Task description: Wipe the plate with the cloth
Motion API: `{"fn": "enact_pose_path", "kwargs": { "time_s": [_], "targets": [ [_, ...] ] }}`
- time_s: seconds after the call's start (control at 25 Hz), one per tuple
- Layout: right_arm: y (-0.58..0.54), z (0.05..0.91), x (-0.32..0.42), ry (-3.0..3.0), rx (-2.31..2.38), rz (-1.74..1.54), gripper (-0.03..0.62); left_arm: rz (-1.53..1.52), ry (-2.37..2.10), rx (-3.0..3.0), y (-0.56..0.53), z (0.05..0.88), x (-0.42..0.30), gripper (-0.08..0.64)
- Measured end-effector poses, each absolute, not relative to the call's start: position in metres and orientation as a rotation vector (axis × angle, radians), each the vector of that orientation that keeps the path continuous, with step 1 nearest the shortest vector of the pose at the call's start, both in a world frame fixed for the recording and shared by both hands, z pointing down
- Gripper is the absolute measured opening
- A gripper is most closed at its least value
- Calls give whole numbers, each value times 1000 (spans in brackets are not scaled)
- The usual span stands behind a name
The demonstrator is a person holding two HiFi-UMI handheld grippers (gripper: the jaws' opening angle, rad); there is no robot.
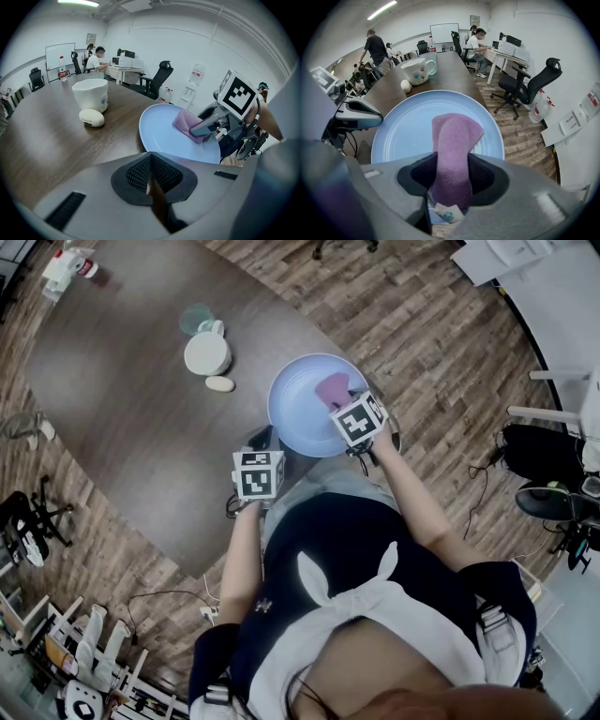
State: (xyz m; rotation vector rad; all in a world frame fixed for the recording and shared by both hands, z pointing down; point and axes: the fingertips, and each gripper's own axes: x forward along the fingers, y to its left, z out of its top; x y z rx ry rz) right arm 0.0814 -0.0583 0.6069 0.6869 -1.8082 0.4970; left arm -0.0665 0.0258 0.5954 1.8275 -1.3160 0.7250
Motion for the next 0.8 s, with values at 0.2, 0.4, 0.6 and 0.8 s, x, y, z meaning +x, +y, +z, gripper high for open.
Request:
{"fn": "enact_pose_path", "kwargs": {
  "time_s": [0.2, 0.4, 0.6, 0.8],
  "targets": [
    [-51, 606, 77, -1816, 662, 497, 187, 724, -1318, 1826, 27, 594, -65, 5],
    [-45, 608, 71, -1825, 643, 503, 187, 721, -1321, 1826, 26, 595, -66, 5],
    [-37, 606, 65, -1836, 617, 516, 186, 713, -1321, 1823, 27, 593, -65, 5],
    [-31, 608, 56, -1847, 591, 523, 187, 713, -1316, 1821, 27, 595, -66, 5]
  ]
}}
